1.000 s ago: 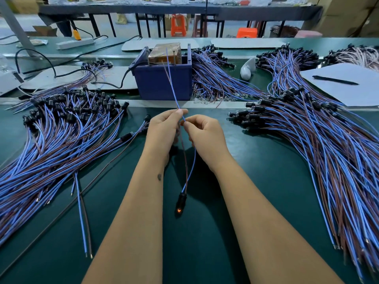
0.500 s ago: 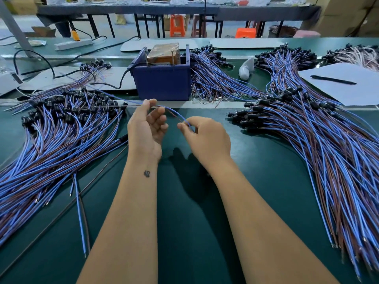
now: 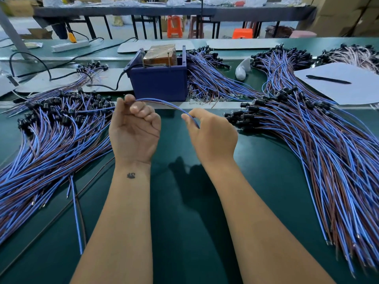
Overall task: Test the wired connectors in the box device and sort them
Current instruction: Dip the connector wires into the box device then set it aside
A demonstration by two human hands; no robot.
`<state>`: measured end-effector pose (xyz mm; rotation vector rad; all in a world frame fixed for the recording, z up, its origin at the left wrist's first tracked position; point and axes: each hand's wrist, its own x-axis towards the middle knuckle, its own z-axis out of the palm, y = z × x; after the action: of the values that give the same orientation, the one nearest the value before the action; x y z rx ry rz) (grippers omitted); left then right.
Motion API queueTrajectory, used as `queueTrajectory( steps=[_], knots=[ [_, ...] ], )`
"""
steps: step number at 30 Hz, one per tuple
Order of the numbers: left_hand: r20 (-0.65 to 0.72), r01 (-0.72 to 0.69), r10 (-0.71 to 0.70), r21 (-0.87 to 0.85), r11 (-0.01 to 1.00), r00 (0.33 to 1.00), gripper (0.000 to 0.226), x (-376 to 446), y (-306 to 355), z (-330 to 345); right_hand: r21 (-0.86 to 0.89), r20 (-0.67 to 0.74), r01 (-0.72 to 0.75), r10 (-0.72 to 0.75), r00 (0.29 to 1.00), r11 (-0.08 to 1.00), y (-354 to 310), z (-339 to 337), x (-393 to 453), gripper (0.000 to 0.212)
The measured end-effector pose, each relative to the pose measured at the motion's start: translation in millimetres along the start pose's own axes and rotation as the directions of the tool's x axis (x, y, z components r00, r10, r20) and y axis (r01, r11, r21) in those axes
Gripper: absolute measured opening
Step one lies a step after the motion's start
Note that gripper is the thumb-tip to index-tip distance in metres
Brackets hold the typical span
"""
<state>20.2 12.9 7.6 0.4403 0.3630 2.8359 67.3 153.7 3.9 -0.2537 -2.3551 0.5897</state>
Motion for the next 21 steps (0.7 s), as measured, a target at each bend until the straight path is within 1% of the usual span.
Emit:
queueTrajectory(
  steps=[1, 3, 4, 5, 6, 7, 9, 11, 13, 15, 17, 19, 21],
  knots=[
    [0.075, 0.052, -0.047, -0.066, 0.996, 0.996, 0.046, -1.9, 0.3, 0.3, 0.002, -0.007, 0.006, -0.006, 1.0, 1.0, -1.6, -0.2, -0.9, 0.03],
    [0.148, 0.132, -0.114, -0.117, 0.984, 0.982, 0.041, -4.6, 0.5, 2.2, 0.022, -0.054, 0.015, -0.014, 0.998, 1.0, -4.7, -1.3, -1.9, 0.031],
    [0.153, 0.149, -0.131, -0.115, 0.982, 0.98, 0.039, -4.8, 1.8, 2.0, 0.044, -0.087, 0.02, -0.016, 0.996, 0.999, -6.1, -2.1, -2.3, 0.029],
    [0.126, 0.164, -0.151, -0.099, 0.982, 0.98, 0.037, -4.0, 3.3, 1.1, 0.086, -0.117, 0.019, -0.009, 0.993, 0.996, -7.2, -2.9, -2.5, 0.027],
    [0.061, 0.166, -0.163, -0.051, 0.985, 0.985, 0.037, -2.3, 4.6, -0.2, 0.149, -0.135, 0.011, 0.01, 0.991, 0.989, -7.6, -3.1, -2.4, 0.026],
    [-0.039, 0.16, -0.159, 0.04, 0.986, 0.987, 0.04, 0.1, 5.2, -1.1, 0.225, -0.135, -0.008, 0.039, 0.99, 0.974, -7.0, -2.4, -2.2, 0.025],
    [-0.271, 0.185, -0.11, 0.267, 0.946, 0.956, 0.046, 5.4, 3.0, -2.5, 0.361, -0.089, -0.08, 0.119, 0.989, 0.929, -4.5, -0.2, -1.1, 0.023],
    [-0.429, 0.247, -0.03, 0.461, 0.852, 0.903, 0.044, 10.3, -2.9, -3.3, 0.471, -0.034, -0.171, 0.212, 0.977, 0.865, -2.3, 2.0, 1.3, 0.019],
    [-0.496, 0.302, 0.068, 0.625, 0.72, 0.866, 0.041, 13.8, -9.9, -4.4, 0.57, 0.025, -0.255, 0.294, 0.955, 0.781, -0.8, 2.3, 4.3, 0.022],
    [-0.499, 0.332, 0.157, 0.748, 0.575, 0.852, 0.04, 15.6, -16.1, -6.8, 0.69, 0.099, -0.312, 0.343, 0.934, 0.653, 1.5, 1.1, 7.5, 0.026],
    [-0.472, 0.34, 0.211, 0.822, 0.457, 0.856, 0.039, 16.2, -20.3, -8.7, 0.783, 0.166, -0.342, 0.355, 0.92, 0.52, 5.2, 1.2, 10.7, 0.026],
    [-0.426, 0.322, 0.242, 0.871, 0.372, 0.872, 0.039, 15.4, -23.7, -10.1, 0.833, 0.224, -0.363, 0.345, 0.911, 0.418, 7.2, 0.7, 13.0, 0.03],
    [-0.375, 0.292, 0.269, 0.907, 0.303, 0.887, 0.039, 13.8, -26.6, -11.8, 0.868, 0.284, -0.392, 0.341, 0.896, 0.306, 9.6, -0.3, 14.3, 0.039]
  ],
)
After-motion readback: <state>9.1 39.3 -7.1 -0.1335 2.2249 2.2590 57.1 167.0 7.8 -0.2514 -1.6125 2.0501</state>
